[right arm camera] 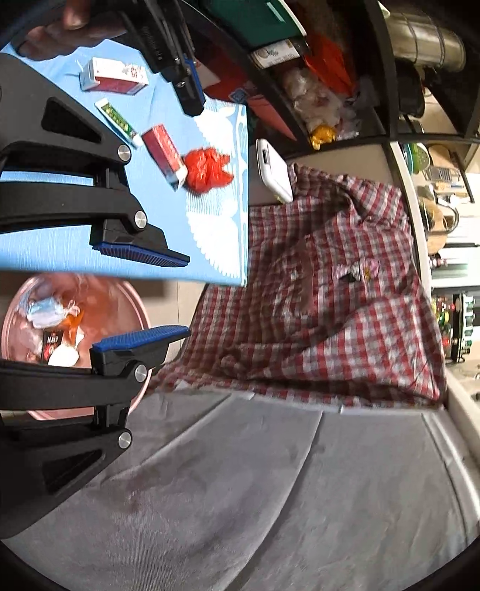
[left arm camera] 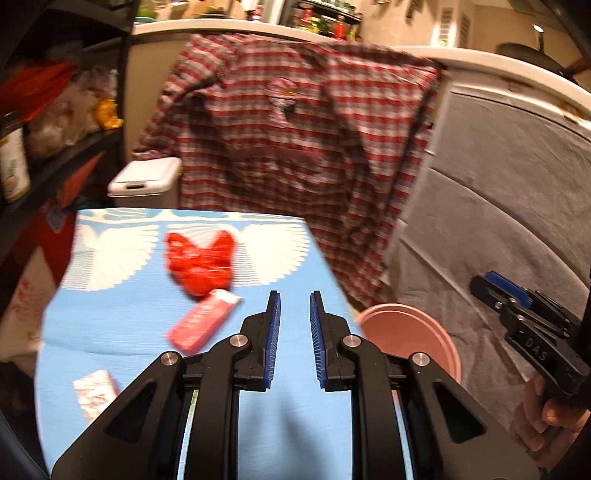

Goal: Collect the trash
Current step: 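Move both tools back over the table, left tool toward the white printed box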

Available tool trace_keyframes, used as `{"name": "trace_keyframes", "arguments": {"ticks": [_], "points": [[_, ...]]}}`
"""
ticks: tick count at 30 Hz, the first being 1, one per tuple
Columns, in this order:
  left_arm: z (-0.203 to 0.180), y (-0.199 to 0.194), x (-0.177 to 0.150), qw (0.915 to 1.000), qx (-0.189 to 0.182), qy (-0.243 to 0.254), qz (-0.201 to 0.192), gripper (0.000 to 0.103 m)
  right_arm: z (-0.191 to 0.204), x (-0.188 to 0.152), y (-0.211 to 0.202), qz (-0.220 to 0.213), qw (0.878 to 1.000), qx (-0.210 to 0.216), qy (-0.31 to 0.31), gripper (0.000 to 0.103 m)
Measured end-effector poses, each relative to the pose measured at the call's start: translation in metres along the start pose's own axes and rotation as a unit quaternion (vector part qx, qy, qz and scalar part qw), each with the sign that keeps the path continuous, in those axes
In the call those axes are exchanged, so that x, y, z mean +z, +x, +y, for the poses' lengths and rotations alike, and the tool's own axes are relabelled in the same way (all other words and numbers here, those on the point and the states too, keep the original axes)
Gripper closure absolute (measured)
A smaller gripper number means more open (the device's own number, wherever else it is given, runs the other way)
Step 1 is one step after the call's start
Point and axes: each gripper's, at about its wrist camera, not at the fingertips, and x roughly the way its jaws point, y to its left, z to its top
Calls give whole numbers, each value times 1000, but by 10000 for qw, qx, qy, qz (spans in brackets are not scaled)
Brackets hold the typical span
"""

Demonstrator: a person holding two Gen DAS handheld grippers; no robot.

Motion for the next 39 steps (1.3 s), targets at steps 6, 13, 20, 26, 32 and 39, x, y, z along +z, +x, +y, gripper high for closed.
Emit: {"name": "trace_keyframes", "arguments": {"ticks": [6,13,20,26,32,39], "points": [[54,-18,-4,9990,364,-247,30,86,39,-1,9,58,9995,297,-95,74],[105,-38,-13,9962,679,-530,94,86,79,-2,25,239,9974,679,-37,75],[141,-47,-23,9932,890,-729,206,86,120,-11,42,412,9951,875,-199,75],[162,-46,-28,9890,1000,-1038,319,73,143,-17,54,540,9928,1011,-357,72],[169,-23,-48,9818,1045,-1336,854,49,170,-31,83,849,9890,1123,-460,64],[169,4,-69,9693,1129,-1670,1411,39,188,-32,109,1029,9861,1248,-369,49]]}}
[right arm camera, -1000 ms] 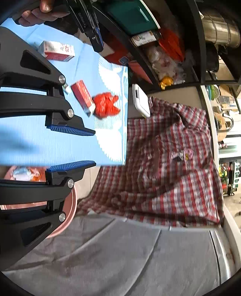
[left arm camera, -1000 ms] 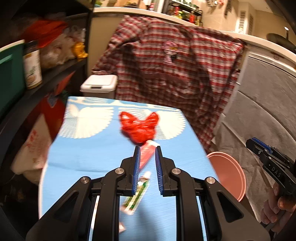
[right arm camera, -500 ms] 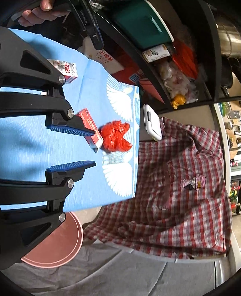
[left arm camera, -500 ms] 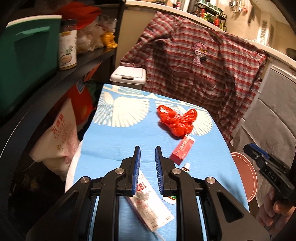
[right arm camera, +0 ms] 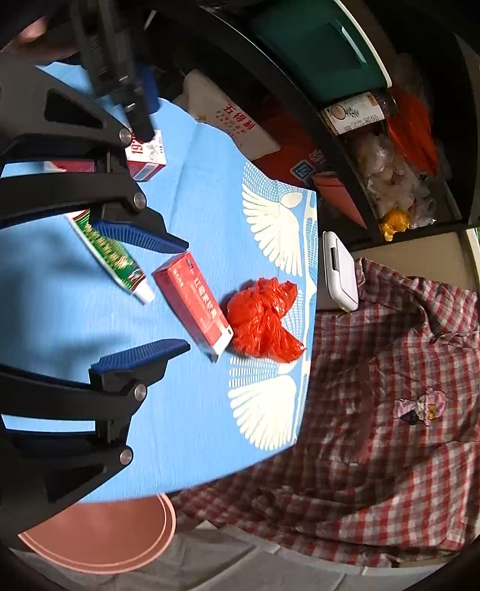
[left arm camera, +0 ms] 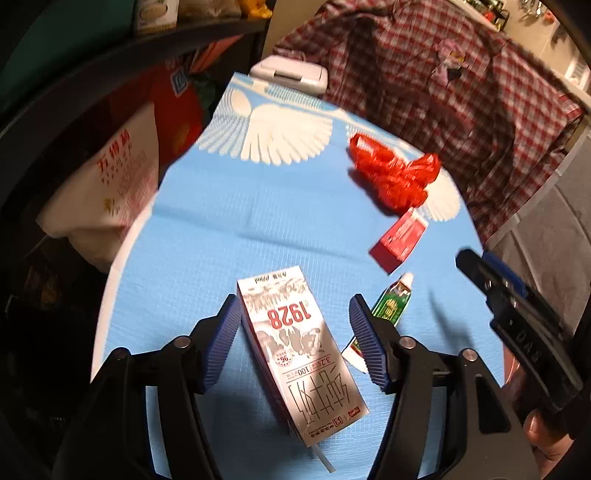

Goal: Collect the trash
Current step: 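Move both tools back over the table, left tool toward the white printed box, then grasp the white milk carton with the left tool while the right tool grasps the red ointment box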

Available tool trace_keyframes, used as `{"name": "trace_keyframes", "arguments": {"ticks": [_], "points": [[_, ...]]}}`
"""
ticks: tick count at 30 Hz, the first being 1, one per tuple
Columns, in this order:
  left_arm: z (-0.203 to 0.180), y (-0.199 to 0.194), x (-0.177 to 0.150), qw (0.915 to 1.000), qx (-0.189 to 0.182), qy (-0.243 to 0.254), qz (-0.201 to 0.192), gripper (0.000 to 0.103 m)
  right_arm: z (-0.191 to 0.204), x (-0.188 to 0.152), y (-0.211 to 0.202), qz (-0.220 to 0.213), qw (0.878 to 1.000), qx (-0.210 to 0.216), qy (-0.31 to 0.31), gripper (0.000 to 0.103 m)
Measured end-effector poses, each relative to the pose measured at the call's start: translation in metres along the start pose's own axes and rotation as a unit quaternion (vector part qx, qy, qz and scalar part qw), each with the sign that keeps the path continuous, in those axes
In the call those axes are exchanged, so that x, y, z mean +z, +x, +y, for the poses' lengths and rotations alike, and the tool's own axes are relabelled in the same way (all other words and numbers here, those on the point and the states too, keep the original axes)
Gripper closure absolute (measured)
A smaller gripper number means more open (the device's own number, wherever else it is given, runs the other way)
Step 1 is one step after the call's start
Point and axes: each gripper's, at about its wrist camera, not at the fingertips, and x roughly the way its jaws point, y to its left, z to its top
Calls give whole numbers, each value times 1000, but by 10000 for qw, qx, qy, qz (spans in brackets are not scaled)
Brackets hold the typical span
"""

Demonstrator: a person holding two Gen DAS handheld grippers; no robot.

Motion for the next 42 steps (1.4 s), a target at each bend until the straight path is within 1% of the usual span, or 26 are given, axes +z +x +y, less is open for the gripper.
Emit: {"name": "trace_keyframes", "arguments": {"ticks": [2,3,6,9,10,11,12,15,21,23,24,25,26,28,30,34,42], "points": [[-3,8,-3,9998,62,27,165,36,1,3,8,38,10000,31,55,46],[-4,13,-5,9996,97,40,258,36,1,4,11,65,9999,44,75,45],[-3,23,-8,9989,172,45,441,36,1,8,26,182,9997,52,168,39],[1,31,-9,9980,238,5,589,36,1,11,46,380,9989,70,260,34],[2,32,-8,9979,211,-10,617,36,3,11,51,429,9987,75,271,33],[4,33,-7,9978,196,-22,639,40,4,11,57,488,9984,78,275,32],[5,33,-6,9978,191,-28,641,42,5,12,64,565,9980,59,263,32],[9,31,-1,9977,265,-89,624,46,8,13,81,722,9970,-28,259,29],[19,33,8,9972,382,-207,603,47,8,10,105,1028,9936,-385,253,29],[21,34,9,9970,389,-181,637,47,3,7,107,1063,9929,-449,289,31],[21,35,9,9970,392,-164,651,47,1,7,107,1073,9925,-504,302,36],[21,35,9,9969,396,-153,657,47,-2,6,107,1089,9921,-528,327,44],[21,35,10,9969,404,-140,663,47,-5,6,106,1101,9919,-529,361,46],[21,34,10,9969,406,-134,667,47,-7,5,103,1083,9918,-575,367,53],[20,33,10,9970,402,-141,649,47,-9,4,98,1064,9918,-618,348,57],[19,29,11,9975,362,-134,587,48,-14,2,85,1028,9921,-638,326,62],[10,9,13,9989,169,-81,436,49,-22,7,35,772,9948,-663,98,65]]}}
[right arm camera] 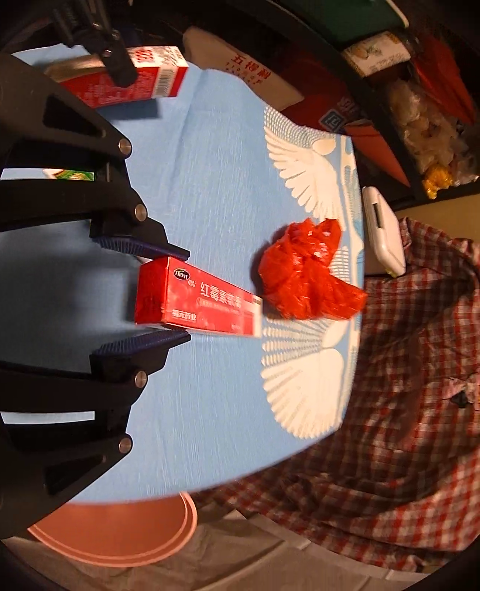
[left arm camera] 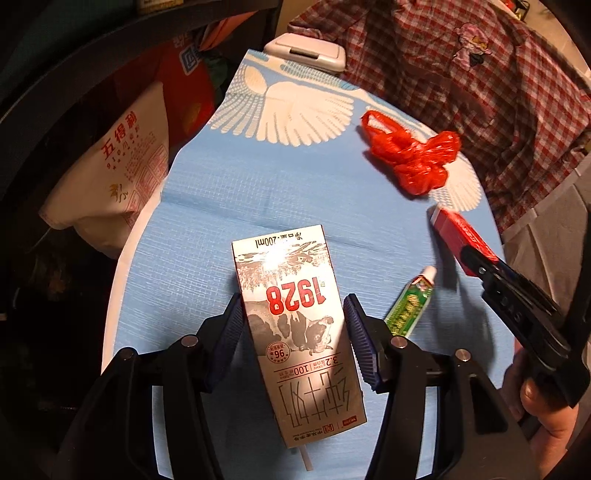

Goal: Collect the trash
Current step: 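Grasp the white milk carton with the left tool while the right tool grasps the red ointment box, then lift and carry the milk carton and red box over the pink bin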

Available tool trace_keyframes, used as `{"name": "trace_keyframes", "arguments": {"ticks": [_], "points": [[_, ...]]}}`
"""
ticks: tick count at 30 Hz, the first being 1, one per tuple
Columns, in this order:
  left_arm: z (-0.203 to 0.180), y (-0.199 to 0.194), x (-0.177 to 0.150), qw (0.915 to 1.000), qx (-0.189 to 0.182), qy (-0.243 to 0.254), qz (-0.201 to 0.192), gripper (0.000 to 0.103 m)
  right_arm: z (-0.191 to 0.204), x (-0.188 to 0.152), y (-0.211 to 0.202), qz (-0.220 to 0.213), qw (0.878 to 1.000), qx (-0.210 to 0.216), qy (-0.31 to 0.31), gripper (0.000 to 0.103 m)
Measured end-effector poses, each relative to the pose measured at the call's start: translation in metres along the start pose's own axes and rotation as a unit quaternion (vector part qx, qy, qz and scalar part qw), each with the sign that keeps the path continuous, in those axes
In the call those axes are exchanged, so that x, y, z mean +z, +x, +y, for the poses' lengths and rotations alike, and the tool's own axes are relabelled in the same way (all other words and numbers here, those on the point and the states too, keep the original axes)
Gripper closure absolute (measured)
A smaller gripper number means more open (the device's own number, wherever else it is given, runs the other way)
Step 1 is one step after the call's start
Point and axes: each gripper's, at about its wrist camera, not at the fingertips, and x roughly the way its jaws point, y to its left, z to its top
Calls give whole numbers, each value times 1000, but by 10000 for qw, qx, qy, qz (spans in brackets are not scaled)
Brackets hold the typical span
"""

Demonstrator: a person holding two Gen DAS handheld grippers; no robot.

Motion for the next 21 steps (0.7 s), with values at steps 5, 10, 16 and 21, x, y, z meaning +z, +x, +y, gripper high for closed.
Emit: {"name": "trace_keyframes", "arguments": {"ticks": [5,10,16,21], "points": [[-1,-8,-3,10000,-38,7,-31,49,-13,-1,-34,-111,9999,81,-32,67],[-6,-18,-4,9998,-173,31,-47,50,-27,-3,-74,-346,9992,108,-189,67],[-14,-28,-8,9996,-284,57,-46,51,-46,-11,-107,-458,9985,204,-201,67],[-24,-34,-11,9993,-347,110,-67,51,-55,-20,-123,-589,9978,238,-164,67]]}}
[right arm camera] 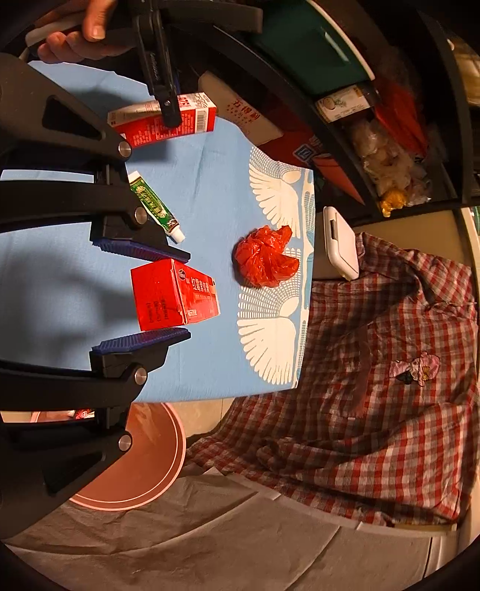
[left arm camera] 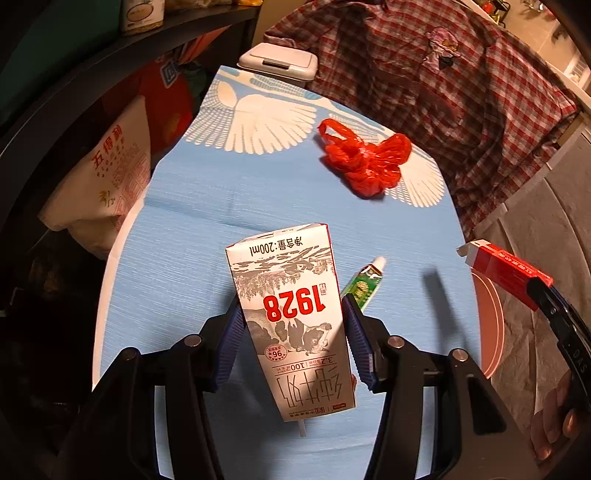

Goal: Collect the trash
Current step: 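Lift and carry the milk carton and red box over the pink bin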

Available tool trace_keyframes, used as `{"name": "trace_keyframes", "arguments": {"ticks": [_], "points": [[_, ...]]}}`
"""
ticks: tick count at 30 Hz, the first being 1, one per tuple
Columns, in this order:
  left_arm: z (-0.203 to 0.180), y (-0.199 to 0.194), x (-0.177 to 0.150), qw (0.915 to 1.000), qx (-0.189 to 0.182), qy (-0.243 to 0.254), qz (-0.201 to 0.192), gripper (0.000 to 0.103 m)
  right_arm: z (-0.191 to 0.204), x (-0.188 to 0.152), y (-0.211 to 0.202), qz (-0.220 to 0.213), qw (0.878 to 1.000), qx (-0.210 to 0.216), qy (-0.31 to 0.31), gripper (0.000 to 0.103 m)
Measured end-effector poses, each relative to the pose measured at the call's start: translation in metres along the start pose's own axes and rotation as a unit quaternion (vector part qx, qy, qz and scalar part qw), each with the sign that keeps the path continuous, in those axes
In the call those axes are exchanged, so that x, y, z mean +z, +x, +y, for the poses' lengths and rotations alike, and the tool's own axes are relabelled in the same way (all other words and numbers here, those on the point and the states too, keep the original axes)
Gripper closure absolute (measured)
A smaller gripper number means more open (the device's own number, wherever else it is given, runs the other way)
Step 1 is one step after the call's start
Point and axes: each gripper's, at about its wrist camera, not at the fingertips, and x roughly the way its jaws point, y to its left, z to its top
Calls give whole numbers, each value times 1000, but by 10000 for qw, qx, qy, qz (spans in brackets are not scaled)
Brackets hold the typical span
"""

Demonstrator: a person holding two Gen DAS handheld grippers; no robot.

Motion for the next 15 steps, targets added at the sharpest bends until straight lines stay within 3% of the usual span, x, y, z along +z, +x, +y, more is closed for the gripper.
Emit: {"name": "trace_keyframes", "arguments": {"ticks": [7,15], "points": [[-19,-6,-4,9999,-94,51,-4,51,-19,-10,-12,-124,9994,70,311,67],[-46,-10,-6,9997,-68,235,-95,51,-30,-15,-25,-320,9991,-65,266,67]]}}
